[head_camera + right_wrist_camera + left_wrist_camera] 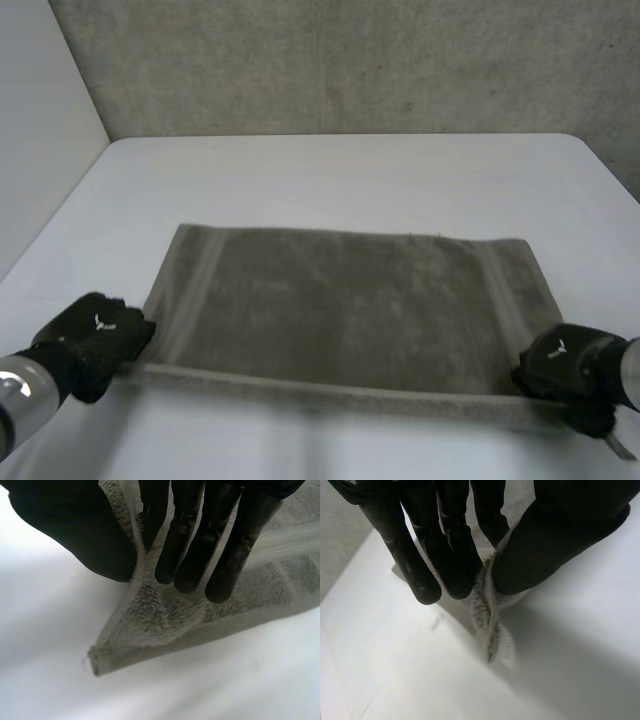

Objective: Fold the towel.

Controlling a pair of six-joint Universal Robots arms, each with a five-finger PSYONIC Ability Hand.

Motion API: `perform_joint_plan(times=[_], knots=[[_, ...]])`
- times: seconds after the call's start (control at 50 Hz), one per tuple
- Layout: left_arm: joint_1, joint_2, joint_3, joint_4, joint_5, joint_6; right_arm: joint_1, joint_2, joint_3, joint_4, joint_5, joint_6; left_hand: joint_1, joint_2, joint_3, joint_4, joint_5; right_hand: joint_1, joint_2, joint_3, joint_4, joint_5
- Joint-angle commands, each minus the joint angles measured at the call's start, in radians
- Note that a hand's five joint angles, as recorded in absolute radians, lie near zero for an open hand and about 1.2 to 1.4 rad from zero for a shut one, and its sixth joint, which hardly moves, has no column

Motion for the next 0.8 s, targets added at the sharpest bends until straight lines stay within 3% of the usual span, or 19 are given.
perform_joint_plan(times=[0.02, 0.1, 0.16, 0.24, 0.34, 0.48, 0.6, 0.66, 0.68, 0.7, 0.72, 0.74, 0.8], knots=[[0.031, 0.002, 0.046, -0.001, 0.125, 0.081, 0.006, -0.008, -0.073, -0.035, 0.004, -0.006, 0.216, 0.180, 0.181, 0.180, 0.190, 0.425, 0.219, 0.207, 0.201, 0.230], [0.012, -0.078, 0.075, 0.116, 0.146, 0.007, 0.021, 0.032, -0.113, -0.112, 0.008, 0.061, 0.216, 0.180, 0.181, 0.180, 0.190, 0.425, 0.219, 0.207, 0.201, 0.230], [-0.049, -0.179, 0.144, 0.238, 0.140, -0.086, 0.056, 0.135, -0.191, -0.200, 0.021, 0.126, 0.216, 0.180, 0.181, 0.180, 0.190, 0.425, 0.219, 0.207, 0.201, 0.230], [-0.151, -0.341, 0.296, 0.359, 0.067, -0.177, 0.130, 0.261, -0.315, -0.287, 0.068, 0.210, 0.216, 0.180, 0.181, 0.180, 0.190, 0.425, 0.219, 0.207, 0.201, 0.230], [-0.196, -0.507, 0.473, 0.427, -0.045, -0.194, 0.167, 0.370, -0.421, -0.411, 0.136, 0.265, 0.216, 0.180, 0.181, 0.180, 0.190, 0.425, 0.219, 0.207, 0.201, 0.230], [-0.271, -0.746, 0.737, 0.485, -0.108, -0.192, 0.190, 0.517, -0.542, -0.690, 0.154, 0.262, 0.216, 0.180, 0.181, 0.180, 0.190, 0.425, 0.219, 0.207, 0.201, 0.230], [-0.299, -0.901, 0.937, 0.495, -0.215, -0.186, 0.199, 0.635, -0.642, -0.767, 0.180, 0.242, 0.216, 0.180, 0.181, 0.180, 0.190, 0.425, 0.219, 0.207, 0.201, 0.230], [-0.308, -0.925, 0.971, 0.495, -0.223, -0.188, 0.199, 0.658, -0.665, -0.772, 0.182, 0.232, 0.216, 0.180, 0.181, 0.180, 0.190, 0.425, 0.219, 0.207, 0.201, 0.230], [-0.314, -0.942, 0.991, 0.495, -0.223, -0.186, 0.200, 0.673, -0.681, -0.778, 0.183, 0.222, 0.216, 0.180, 0.181, 0.180, 0.190, 0.110, -0.096, -0.109, -0.115, -0.086], [-0.316, -0.954, 0.999, 0.495, -0.223, -0.183, 0.206, 0.684, -0.690, -0.788, 0.185, 0.215, -0.220, -0.256, -0.254, -0.256, -0.246, -0.757, -0.963, -0.975, -0.982, -0.952], [-0.316, -0.954, 0.999, 0.495, -0.223, -0.183, 0.207, 0.684, -0.690, -0.789, 0.185, 0.215, -0.224, -0.260, -0.259, -0.260, -0.250, -0.765, -0.971, -0.984, -0.990, -0.961], [-0.320, -0.959, 0.999, 0.498, -0.232, -0.183, 0.213, 0.689, -0.690, -0.804, 0.183, 0.215, -1.006, -1.042, -1.041, -1.042, -1.032, -0.796, -1.002, -1.015, -1.021, -0.992], [-0.339, -0.954, 0.991, 0.501, -0.231, -0.183, 0.217, 0.669, -0.672, -0.839, 0.186, 0.227, -1.006, -1.042, -1.041, -1.042, -1.032, -0.796, -1.002, -1.015, -1.021, -0.992]])
